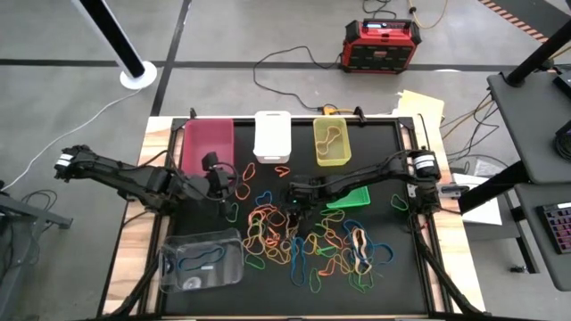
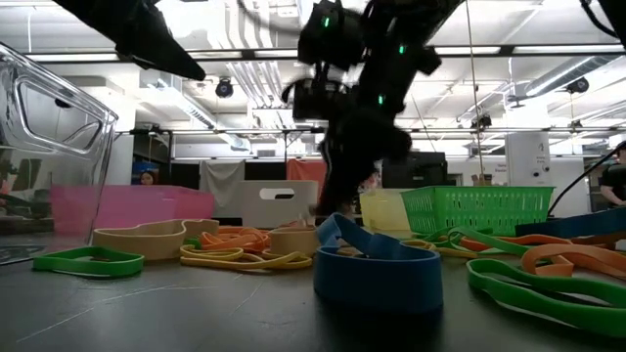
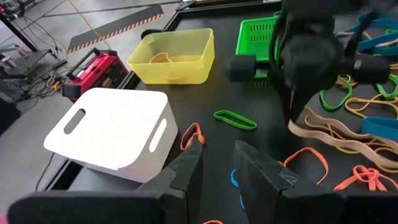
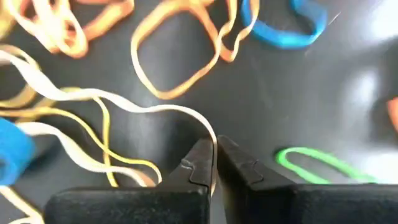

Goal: Sort rubber bands into baskets
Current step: Put the brown rubber band into the yellow bin

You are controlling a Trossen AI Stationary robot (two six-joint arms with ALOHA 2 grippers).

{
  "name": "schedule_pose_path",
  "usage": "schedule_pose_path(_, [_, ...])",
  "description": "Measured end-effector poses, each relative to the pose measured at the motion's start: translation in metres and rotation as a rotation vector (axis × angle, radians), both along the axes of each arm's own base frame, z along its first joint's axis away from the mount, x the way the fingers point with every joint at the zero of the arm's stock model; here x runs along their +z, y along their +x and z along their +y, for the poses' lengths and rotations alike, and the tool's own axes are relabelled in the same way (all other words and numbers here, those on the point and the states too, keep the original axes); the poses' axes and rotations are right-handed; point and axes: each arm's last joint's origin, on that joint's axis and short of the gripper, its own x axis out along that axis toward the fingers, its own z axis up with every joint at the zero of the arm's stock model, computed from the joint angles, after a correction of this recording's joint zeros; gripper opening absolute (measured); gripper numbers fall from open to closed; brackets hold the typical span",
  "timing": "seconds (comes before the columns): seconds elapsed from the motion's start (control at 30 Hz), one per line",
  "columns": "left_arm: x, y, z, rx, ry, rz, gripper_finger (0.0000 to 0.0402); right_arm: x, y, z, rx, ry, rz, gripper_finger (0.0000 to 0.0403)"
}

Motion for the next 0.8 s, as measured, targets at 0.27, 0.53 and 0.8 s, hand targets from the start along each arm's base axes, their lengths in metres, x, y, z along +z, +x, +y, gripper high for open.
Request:
schedule_pose_path(0.27, [-0.001,0.001,0.000,0.002,-0.003,0.002,0.0077,0.067,-0.017,-0.007,-0.020,-0.125,-0.178,0.0009])
schedule_pose_path(0.53, [0.003,0.003,-0.001,0.002,-0.012,-0.039,0.0077,0.126,-0.045,-0.045,-0.212,-0.374,-0.305,0.0009])
schedule_pose_path(0.8, [0.003,0.003,-0.001,0.009,-0.027,-0.052,0.0077,0.139,-0.073,-0.108,-0.527,-0.615,-0.214,0.0009])
